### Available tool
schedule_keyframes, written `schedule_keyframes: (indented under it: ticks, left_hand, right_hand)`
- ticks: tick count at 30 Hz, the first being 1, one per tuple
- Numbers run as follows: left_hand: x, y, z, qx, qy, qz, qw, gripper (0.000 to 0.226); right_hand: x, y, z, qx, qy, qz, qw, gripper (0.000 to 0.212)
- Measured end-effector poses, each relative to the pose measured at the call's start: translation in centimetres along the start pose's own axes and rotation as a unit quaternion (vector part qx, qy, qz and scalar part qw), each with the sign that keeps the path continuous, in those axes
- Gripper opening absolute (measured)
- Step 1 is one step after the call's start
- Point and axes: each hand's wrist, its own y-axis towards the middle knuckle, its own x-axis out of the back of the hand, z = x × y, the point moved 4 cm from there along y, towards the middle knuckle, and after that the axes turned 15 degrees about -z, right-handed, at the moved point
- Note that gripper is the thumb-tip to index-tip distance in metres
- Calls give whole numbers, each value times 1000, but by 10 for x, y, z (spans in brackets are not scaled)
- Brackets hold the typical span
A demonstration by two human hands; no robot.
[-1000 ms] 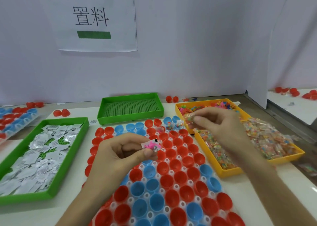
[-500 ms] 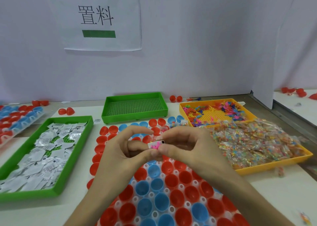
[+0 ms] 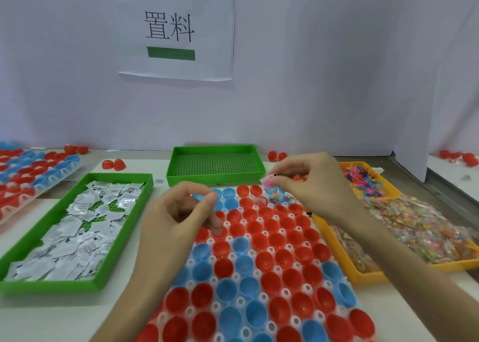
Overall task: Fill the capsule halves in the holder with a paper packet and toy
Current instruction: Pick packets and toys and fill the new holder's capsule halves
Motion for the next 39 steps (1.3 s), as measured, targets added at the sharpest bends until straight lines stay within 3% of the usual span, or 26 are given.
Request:
schedule_keyframes:
  ticks: [6, 15, 20, 22, 25, 27, 31, 34, 36, 39]
  left_hand:
    - [19, 5, -7, -54, -5, -121, 991, 7]
    - [33, 17, -9, -81, 18, -161, 984, 12]
    - [60, 41, 1, -72, 133, -164, 975, 10]
    - [77, 53, 12, -57, 244, -164, 954, 7]
    - [108, 69, 32, -26, 456, -144, 878, 19]
    - [123, 74, 45, 23, 531, -110, 840, 27]
    - [132, 71, 62, 76, 534, -70, 839, 32]
    - [131, 72, 63, 65, 538, -82, 837, 25]
    - [132, 73, 63, 56, 539, -86, 836, 18]
    - [131, 72, 59, 47, 533, -102, 839, 10]
  right_hand:
    - [-67, 18, -23, 53, -150, 121, 980, 4]
    - [-94, 17, -33, 92, -238, 163, 953, 4]
    - [-101, 17, -37, 29, -229, 205, 951, 10]
    - [-101, 17, -36, 8, -214, 204, 955, 10]
    - [-97, 16, -33, -8, -202, 193, 960, 12]
    - [-94, 14, -31, -10, -185, 188, 965, 21]
    - [-82, 22, -36, -13, -115, 160, 980, 26]
    - [-59, 45, -56, -41, -93, 69, 992, 18]
    - [-44, 54, -77, -63, -153, 42, 985, 21]
    - [-31, 51, -114, -104, -272, 101, 951, 19]
